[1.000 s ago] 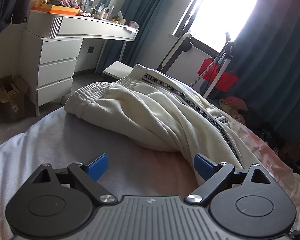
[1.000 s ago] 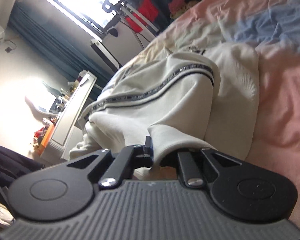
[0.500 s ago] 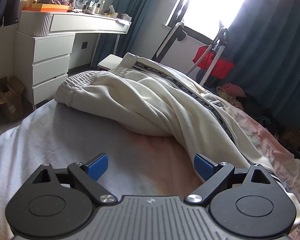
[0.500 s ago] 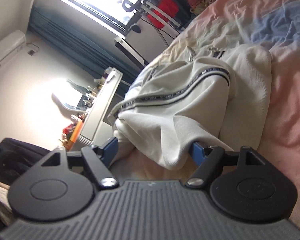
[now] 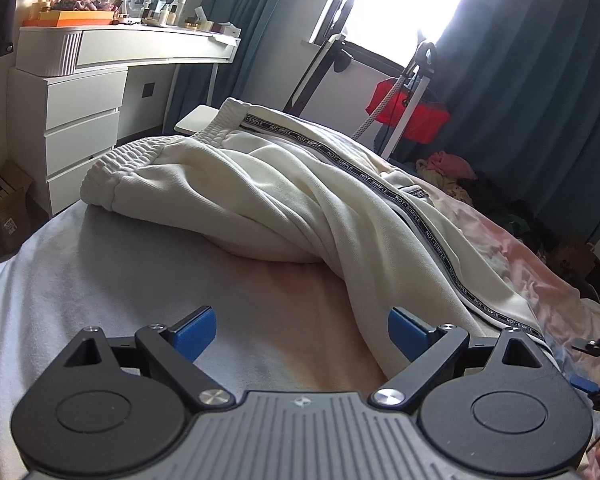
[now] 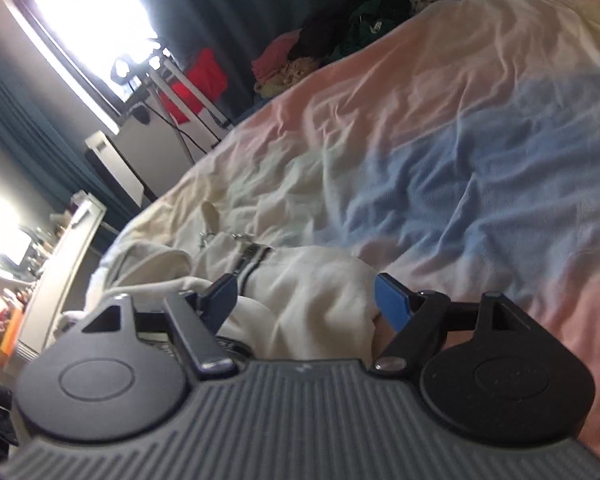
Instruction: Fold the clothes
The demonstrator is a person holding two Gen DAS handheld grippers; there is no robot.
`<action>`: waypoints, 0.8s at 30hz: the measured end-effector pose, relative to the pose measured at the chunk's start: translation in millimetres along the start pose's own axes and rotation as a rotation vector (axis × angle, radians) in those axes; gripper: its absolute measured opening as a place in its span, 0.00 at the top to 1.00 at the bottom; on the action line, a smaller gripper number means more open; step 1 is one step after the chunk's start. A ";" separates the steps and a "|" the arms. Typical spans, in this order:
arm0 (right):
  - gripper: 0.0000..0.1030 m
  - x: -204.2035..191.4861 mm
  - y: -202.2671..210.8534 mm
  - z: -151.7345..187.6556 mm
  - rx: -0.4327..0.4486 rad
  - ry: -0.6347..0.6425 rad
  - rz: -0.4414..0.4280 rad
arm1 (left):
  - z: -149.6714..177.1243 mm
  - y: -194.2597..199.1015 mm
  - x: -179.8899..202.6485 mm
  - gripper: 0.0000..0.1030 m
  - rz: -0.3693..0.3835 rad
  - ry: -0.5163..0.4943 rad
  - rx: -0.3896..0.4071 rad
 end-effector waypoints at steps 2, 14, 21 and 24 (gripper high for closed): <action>0.24 10.9 -28.6 10.0 -0.057 -0.043 0.000 | 0.8 -2.3 1.8 0.09 -0.007 -0.018 0.000; 0.91 -14.2 -37.1 6.2 0.094 -0.057 -0.140 | 5.7 -17.6 9.7 0.09 -0.030 -0.100 -0.011; 0.92 23.5 53.7 -66.1 0.467 -0.173 -0.035 | 9.2 -20.0 9.1 0.09 -0.022 -0.110 -0.025; 0.92 73.7 93.8 -86.6 0.612 -0.182 0.167 | 10.7 -20.2 9.8 0.09 -0.019 -0.122 -0.033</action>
Point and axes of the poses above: each gripper's, at about its wrist camera, not at the fingertips, and y roughly against the way its jaws point, x to its right, z to its underside, the point moved 9 cm from there along -y, roughly the way its jaws point
